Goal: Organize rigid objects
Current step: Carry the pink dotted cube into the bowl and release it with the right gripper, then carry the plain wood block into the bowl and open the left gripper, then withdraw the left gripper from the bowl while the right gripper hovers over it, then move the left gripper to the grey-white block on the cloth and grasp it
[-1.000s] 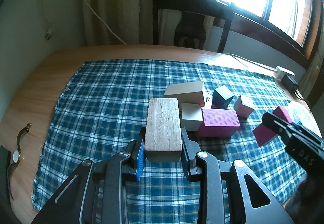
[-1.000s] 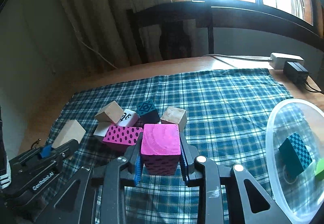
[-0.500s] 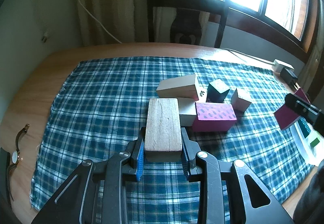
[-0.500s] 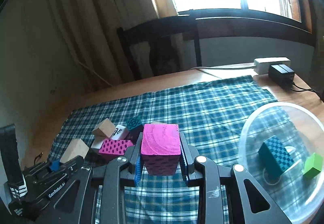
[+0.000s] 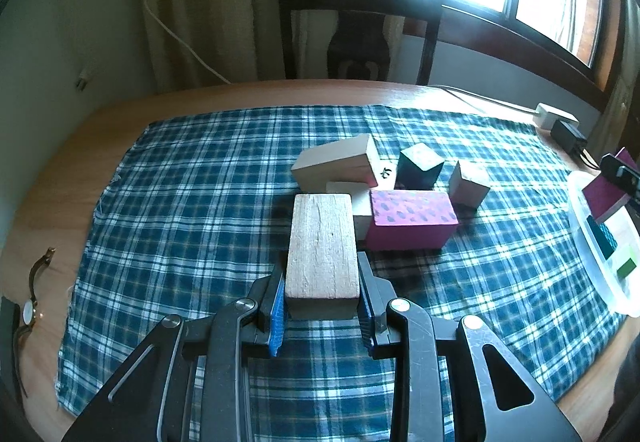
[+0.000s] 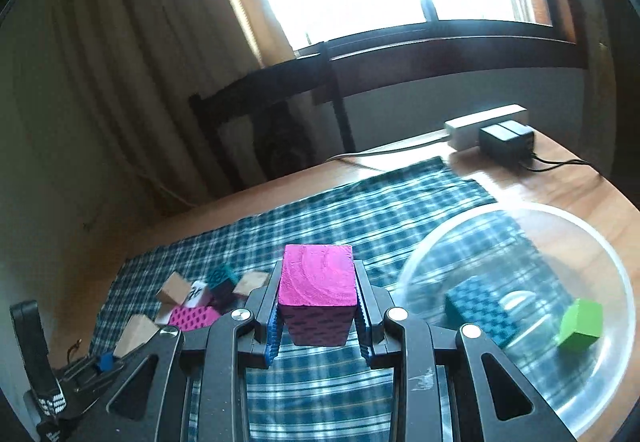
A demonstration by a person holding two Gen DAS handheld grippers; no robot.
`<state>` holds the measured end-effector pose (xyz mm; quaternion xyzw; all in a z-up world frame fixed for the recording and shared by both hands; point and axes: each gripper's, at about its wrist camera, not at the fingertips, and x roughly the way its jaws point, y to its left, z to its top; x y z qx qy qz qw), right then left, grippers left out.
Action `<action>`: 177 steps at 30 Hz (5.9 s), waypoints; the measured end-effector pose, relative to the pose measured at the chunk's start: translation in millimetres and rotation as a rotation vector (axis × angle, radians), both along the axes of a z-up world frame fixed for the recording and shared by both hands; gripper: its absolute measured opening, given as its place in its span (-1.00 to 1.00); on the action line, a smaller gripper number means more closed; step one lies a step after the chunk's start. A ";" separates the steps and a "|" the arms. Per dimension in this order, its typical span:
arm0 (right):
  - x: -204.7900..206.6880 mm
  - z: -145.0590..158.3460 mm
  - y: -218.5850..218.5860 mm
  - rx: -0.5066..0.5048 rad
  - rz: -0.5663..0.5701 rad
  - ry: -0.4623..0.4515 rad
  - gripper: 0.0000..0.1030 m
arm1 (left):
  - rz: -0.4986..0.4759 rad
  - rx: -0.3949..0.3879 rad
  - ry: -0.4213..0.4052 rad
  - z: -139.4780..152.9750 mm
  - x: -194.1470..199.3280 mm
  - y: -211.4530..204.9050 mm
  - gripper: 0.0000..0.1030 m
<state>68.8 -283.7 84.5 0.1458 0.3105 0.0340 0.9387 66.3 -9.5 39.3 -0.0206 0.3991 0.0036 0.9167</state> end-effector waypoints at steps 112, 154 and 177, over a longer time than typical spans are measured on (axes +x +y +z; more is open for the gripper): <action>-47.7 -0.4 -146.6 0.149 -0.371 -0.050 0.14 | -0.403 -0.101 -0.043 32.2 25.0 -228.8 0.36; -36.2 -4.8 -90.4 -0.048 -0.240 -0.067 0.14 | -0.246 -0.064 -0.149 60.0 20.5 -171.1 0.48; -38.0 -8.1 -57.6 -0.109 -0.125 -0.083 0.14 | -0.115 -0.076 -0.172 68.4 28.1 -116.1 0.48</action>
